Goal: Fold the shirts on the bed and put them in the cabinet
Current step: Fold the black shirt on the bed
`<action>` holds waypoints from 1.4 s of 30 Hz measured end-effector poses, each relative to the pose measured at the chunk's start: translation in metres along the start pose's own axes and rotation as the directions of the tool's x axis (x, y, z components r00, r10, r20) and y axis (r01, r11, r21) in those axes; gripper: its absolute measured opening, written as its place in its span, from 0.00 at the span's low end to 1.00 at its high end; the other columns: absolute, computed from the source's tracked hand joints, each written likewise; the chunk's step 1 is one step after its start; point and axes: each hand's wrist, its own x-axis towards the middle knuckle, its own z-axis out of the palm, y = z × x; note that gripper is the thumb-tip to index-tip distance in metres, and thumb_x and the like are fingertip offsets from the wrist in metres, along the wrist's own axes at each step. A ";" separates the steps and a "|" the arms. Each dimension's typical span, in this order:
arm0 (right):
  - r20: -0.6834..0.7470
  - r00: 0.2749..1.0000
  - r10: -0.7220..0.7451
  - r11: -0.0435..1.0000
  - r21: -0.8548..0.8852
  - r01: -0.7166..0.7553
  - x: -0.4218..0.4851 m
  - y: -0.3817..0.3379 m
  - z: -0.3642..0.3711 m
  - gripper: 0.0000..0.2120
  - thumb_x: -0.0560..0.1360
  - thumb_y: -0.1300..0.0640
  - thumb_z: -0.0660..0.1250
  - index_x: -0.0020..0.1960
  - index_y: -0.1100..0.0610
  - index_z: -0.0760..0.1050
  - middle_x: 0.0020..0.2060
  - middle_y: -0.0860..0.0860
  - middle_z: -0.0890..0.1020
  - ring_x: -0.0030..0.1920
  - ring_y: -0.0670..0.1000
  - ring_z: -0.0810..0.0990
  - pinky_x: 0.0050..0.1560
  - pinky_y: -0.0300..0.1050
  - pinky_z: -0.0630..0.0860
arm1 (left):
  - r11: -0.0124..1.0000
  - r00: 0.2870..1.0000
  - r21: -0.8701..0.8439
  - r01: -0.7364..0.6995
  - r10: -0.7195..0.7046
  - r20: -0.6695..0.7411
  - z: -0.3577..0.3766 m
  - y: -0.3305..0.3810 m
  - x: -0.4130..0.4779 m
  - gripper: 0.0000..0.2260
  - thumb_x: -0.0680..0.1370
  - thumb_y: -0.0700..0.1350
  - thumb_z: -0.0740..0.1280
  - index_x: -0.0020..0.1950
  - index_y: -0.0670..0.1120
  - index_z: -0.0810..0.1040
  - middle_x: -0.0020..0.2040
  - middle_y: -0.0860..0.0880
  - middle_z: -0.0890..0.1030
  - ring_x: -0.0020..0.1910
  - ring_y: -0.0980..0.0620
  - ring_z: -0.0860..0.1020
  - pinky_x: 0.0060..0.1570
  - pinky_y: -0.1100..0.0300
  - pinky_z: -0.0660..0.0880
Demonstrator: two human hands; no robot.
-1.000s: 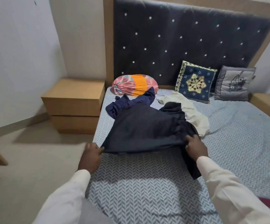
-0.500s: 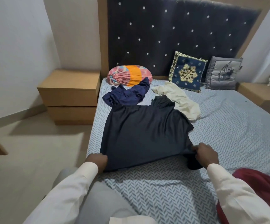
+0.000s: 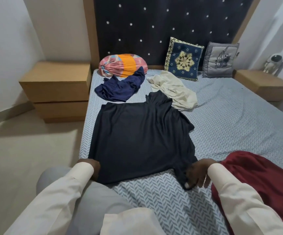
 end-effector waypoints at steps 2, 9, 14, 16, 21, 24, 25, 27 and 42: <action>-0.252 0.968 -0.003 0.989 0.140 0.040 0.007 0.012 -0.005 0.10 0.73 0.50 0.72 0.50 0.55 0.78 0.47 0.53 0.82 0.48 0.55 0.83 0.45 0.44 0.80 | 0.995 0.997 -0.095 -0.025 0.018 -0.077 -0.006 0.007 0.008 0.21 0.69 0.55 0.69 0.61 0.51 0.78 0.60 0.50 0.80 0.57 0.47 0.79 0.53 0.56 0.75; -0.664 0.704 0.253 0.854 0.495 0.160 0.060 0.020 0.016 0.18 0.76 0.49 0.64 0.59 0.61 0.74 0.59 0.63 0.77 0.61 0.62 0.76 0.58 0.50 0.73 | 0.862 0.907 -0.374 -0.343 0.200 -0.370 -0.019 0.066 0.039 0.33 0.77 0.57 0.66 0.79 0.57 0.56 0.79 0.46 0.55 0.77 0.44 0.56 0.72 0.49 0.63; -0.692 0.689 0.213 0.767 0.555 0.320 0.055 0.010 0.008 0.11 0.76 0.53 0.63 0.48 0.60 0.79 0.53 0.62 0.82 0.58 0.61 0.79 0.55 0.48 0.73 | 0.943 0.957 -0.239 -0.234 0.180 -0.228 -0.009 0.081 0.049 0.39 0.77 0.62 0.64 0.79 0.60 0.42 0.80 0.49 0.41 0.79 0.42 0.42 0.72 0.37 0.56; -0.679 0.642 0.357 0.659 0.670 0.341 0.041 0.021 0.001 0.18 0.79 0.50 0.60 0.55 0.64 0.78 0.56 0.64 0.80 0.59 0.63 0.78 0.57 0.50 0.72 | 0.947 0.961 -0.233 -0.220 0.170 -0.218 -0.007 0.080 0.051 0.40 0.76 0.63 0.64 0.79 0.60 0.41 0.80 0.50 0.40 0.79 0.43 0.43 0.70 0.36 0.57; -0.618 0.436 0.654 0.594 0.777 0.210 0.030 0.062 0.025 0.17 0.71 0.50 0.66 0.56 0.58 0.75 0.56 0.62 0.80 0.58 0.64 0.78 0.57 0.53 0.74 | 0.949 0.968 -0.253 -0.191 0.139 -0.208 -0.008 0.080 0.056 0.43 0.74 0.64 0.66 0.79 0.60 0.40 0.80 0.50 0.40 0.78 0.42 0.43 0.67 0.33 0.61; -0.622 0.373 0.688 0.586 0.780 0.221 0.036 0.066 0.031 0.19 0.69 0.54 0.66 0.59 0.58 0.70 0.59 0.61 0.76 0.61 0.64 0.75 0.60 0.55 0.71 | 0.956 0.973 -0.238 -0.173 0.128 -0.194 -0.015 0.083 0.057 0.46 0.72 0.64 0.68 0.79 0.60 0.41 0.80 0.49 0.44 0.78 0.41 0.47 0.66 0.33 0.64; -0.635 0.374 0.675 0.589 0.770 0.245 0.036 0.065 0.025 0.19 0.69 0.56 0.65 0.59 0.58 0.71 0.60 0.61 0.77 0.61 0.64 0.74 0.62 0.54 0.70 | 0.959 0.974 -0.228 -0.165 0.122 -0.191 -0.018 0.083 0.057 0.47 0.71 0.64 0.69 0.79 0.60 0.41 0.79 0.49 0.46 0.77 0.41 0.48 0.66 0.34 0.65; -0.672 0.434 0.600 0.605 0.736 0.303 0.041 0.062 0.009 0.17 0.71 0.58 0.62 0.59 0.55 0.74 0.60 0.60 0.78 0.61 0.62 0.75 0.63 0.52 0.70 | 0.963 0.975 -0.223 -0.154 0.112 -0.191 -0.022 0.084 0.057 0.48 0.69 0.65 0.70 0.79 0.59 0.42 0.78 0.49 0.49 0.76 0.40 0.50 0.66 0.36 0.66; -0.571 0.578 0.583 0.495 0.814 0.304 0.090 0.077 -0.062 0.20 0.69 0.49 0.59 0.54 0.61 0.75 0.48 0.59 0.80 0.53 0.62 0.79 0.51 0.48 0.72 | 0.942 0.942 -0.309 -0.133 0.024 -0.333 -0.074 0.100 0.102 0.37 0.76 0.64 0.63 0.78 0.50 0.54 0.78 0.44 0.52 0.77 0.40 0.52 0.70 0.45 0.62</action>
